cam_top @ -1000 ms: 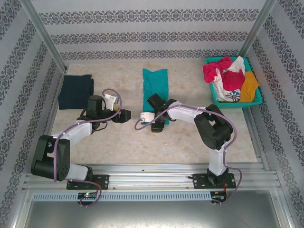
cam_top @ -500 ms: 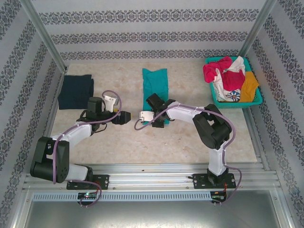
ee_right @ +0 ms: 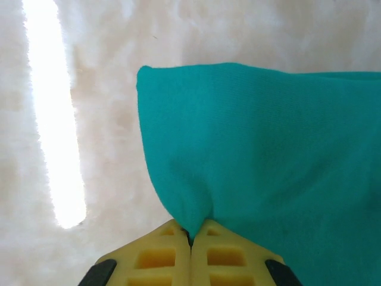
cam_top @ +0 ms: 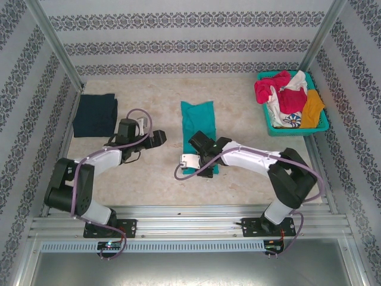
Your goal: Fold and stack the t-shirts
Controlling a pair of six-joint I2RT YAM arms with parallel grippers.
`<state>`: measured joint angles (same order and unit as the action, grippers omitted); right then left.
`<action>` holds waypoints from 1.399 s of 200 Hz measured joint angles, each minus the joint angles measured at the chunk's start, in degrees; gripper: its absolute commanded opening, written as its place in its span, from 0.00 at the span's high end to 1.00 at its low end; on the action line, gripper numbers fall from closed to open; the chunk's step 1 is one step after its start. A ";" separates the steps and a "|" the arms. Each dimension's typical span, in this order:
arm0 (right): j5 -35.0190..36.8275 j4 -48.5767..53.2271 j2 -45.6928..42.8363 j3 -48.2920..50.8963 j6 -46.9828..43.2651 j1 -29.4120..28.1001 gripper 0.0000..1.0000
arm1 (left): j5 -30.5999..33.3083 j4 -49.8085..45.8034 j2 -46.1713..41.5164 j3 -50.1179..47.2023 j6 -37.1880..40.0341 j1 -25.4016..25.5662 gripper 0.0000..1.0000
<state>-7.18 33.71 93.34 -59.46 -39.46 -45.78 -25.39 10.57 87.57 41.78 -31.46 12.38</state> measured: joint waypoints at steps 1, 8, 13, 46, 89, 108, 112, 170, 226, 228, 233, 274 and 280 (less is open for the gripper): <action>-0.02 0.09 -0.28 0.04 0.15 -0.07 1.00 | 0.00 0.13 0.42 0.33 -0.46 0.13 0.00; -0.15 0.68 -1.57 0.39 0.70 -0.13 1.00 | 0.09 0.33 2.16 2.05 -2.25 0.72 0.02; -0.31 1.05 -2.36 0.59 0.92 -0.13 1.00 | 0.26 0.31 3.56 3.63 -3.45 1.25 0.03; -1.16 3.19 -5.01 0.94 2.12 -0.13 1.00 | 0.35 -1.62 14.21 18.03 -7.32 5.86 0.26; -1.22 4.42 -5.70 0.94 2.10 -0.11 1.00 | 0.50 -8.28 24.41 32.17 -9.81 8.33 0.36; -1.27 4.50 -6.60 0.94 2.10 -0.07 1.00 | 0.81 -10.93 28.02 35.82 -10.71 8.68 0.39; -1.27 4.50 -6.91 0.94 2.10 0.00 1.00 | 0.79 -11.34 28.70 36.46 -10.95 8.70 0.40; -1.46 4.94 -8.87 0.94 2.08 1.42 1.00 | 0.39 -14.32 37.88 43.47 -13.11 10.08 0.56; -1.49 5.22 -8.96 0.94 2.08 1.44 1.00 | 0.11 -14.51 40.24 45.24 -14.01 10.16 0.99; -1.49 5.25 -8.96 0.94 2.08 1.44 1.00 | 0.04 -14.51 40.26 45.24 -13.97 10.16 1.00; -1.55 5.38 -9.09 0.94 2.08 1.44 1.00 | -0.09 -14.49 40.33 45.24 -13.77 10.16 1.00; -3.50 8.24 -12.13 0.85 2.32 1.68 1.00 | -1.62 -13.29 39.74 43.36 -12.37 10.16 1.00; -3.72 8.98 -12.61 0.68 2.34 1.68 1.00 | -2.14 -12.92 39.15 42.32 -11.96 10.16 1.00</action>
<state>-10.90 42.70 80.73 -58.78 -37.12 -44.10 -27.53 -2.35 126.72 84.09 -43.42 22.55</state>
